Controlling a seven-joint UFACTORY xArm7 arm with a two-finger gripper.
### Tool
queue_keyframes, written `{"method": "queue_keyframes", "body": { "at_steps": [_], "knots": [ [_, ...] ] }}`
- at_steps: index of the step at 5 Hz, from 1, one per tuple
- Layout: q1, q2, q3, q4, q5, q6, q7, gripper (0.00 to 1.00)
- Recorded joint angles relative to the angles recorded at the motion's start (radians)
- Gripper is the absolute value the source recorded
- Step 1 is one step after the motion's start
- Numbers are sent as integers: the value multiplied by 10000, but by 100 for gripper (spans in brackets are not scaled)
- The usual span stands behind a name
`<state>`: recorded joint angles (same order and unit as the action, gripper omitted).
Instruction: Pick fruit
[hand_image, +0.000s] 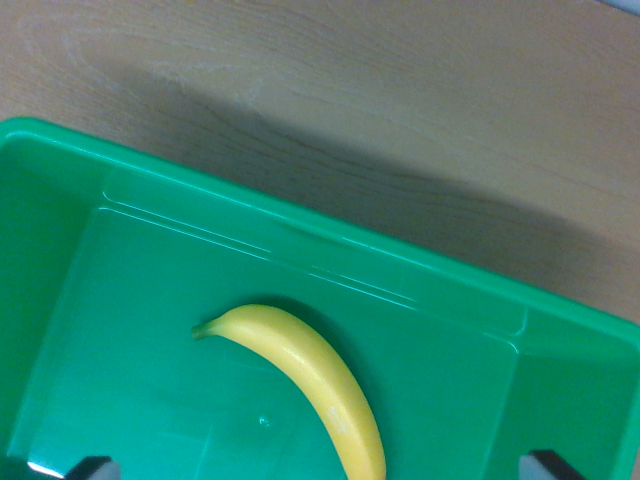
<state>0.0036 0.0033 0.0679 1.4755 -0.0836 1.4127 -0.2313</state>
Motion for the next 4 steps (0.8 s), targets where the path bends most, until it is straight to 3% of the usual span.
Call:
{"method": "queue_keyframes", "body": {
  "at_steps": [1,2,3,4],
  "knots": [
    [-23,187,-40,-267,28,-405,-384,0],
    [-23,187,-40,-267,28,-405,-384,0],
    [-47,383,-82,-547,57,-829,-784,0],
    [-47,383,-82,-547,57,-829,-784,0]
  ]
}}
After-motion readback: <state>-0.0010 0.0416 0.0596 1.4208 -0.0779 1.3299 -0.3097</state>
